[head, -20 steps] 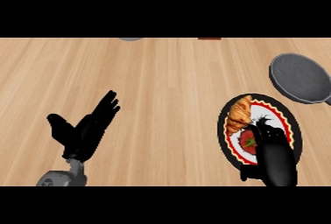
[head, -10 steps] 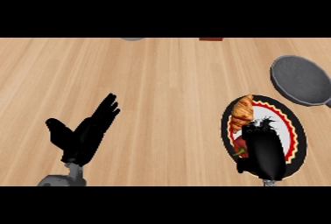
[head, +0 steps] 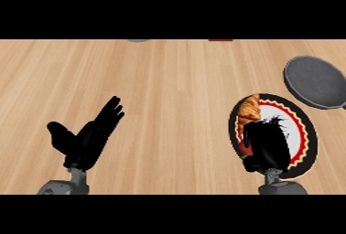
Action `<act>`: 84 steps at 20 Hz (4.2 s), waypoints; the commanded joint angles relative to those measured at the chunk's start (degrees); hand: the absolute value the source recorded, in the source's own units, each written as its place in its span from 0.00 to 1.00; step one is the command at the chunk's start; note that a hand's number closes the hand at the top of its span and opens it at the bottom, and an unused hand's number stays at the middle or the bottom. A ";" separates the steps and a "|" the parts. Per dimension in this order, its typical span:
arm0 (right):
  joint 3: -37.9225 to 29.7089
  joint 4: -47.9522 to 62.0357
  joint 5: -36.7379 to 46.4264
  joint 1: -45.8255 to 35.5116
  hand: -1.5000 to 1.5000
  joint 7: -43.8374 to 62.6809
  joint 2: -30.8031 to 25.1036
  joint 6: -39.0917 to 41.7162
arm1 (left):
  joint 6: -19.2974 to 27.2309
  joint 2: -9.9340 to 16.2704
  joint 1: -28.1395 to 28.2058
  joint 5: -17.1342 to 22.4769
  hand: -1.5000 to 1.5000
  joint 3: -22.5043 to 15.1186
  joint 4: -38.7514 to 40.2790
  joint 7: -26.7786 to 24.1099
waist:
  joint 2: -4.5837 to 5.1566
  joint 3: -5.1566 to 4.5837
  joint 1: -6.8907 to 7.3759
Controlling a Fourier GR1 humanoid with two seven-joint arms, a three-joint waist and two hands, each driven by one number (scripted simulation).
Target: Pick the bell pepper from the plate and place it in the pan
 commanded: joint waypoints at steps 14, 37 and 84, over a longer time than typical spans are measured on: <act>-16.01 -10.97 -29.92 -5.95 1.00 -2.02 -0.43 -13.01 | 0.33 -1.59 -1.42 -1.37 0.50 0.20 1.58 -0.52 | 0.31 0.48 -0.44; -41.10 56.04 -37.59 -37.92 1.00 -27.50 -24.94 -44.35 | -2.67 -0.60 -1.71 -0.16 0.50 2.05 0.05 1.15 | 1.13 0.61 2.08; -61.54 82.70 -60.01 -27.62 0.00 -57.28 -46.53 9.66 | -1.67 -2.60 -1.85 -1.80 0.50 0.94 0.32 0.92 | 1.54 1.04 1.99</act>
